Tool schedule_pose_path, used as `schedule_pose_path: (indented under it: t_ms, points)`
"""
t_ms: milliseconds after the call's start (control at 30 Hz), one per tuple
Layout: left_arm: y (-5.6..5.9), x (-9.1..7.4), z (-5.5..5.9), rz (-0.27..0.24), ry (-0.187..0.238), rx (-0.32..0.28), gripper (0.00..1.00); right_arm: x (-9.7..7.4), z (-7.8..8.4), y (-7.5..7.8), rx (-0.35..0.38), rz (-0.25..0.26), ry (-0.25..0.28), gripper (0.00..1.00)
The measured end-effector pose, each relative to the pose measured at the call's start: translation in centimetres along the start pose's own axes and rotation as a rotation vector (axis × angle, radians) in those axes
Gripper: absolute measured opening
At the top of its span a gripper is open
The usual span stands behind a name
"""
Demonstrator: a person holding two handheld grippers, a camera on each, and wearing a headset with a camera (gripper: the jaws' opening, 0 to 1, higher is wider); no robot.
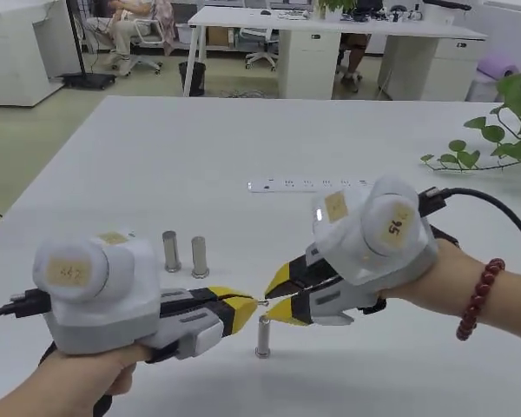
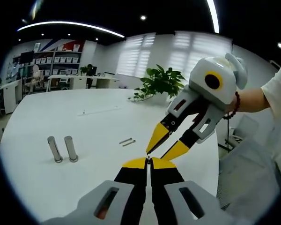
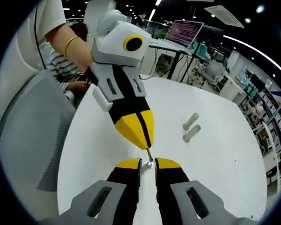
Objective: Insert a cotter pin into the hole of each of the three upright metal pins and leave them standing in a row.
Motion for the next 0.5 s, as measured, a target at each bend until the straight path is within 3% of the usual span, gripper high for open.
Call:
schedule_pose_path:
  t_ms: [133, 500]
  points:
    - [0.47, 0.05, 0.02, 0.033, -0.008, 0.054, 0.00, -0.12, 0.25, -0.21, 0.028, -0.035, 0.014, 0.13]
    - [0.98, 0.20, 0.02, 0.105, 0.004, 0.072, 0.00, -0.31, 0.94, -0.78, 0.056, -0.093, 0.011, 0.12]
Point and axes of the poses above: the centre of the closed fingertips' face, and the gripper's own axes: x roughly forward along the fingers, y roughly to its right, z roughly out of its underside, the point moved 10 cm from there along -x, roughly backward along the fingers, and after that the axes turned 5 degrees about x, right-handed, at the moved point
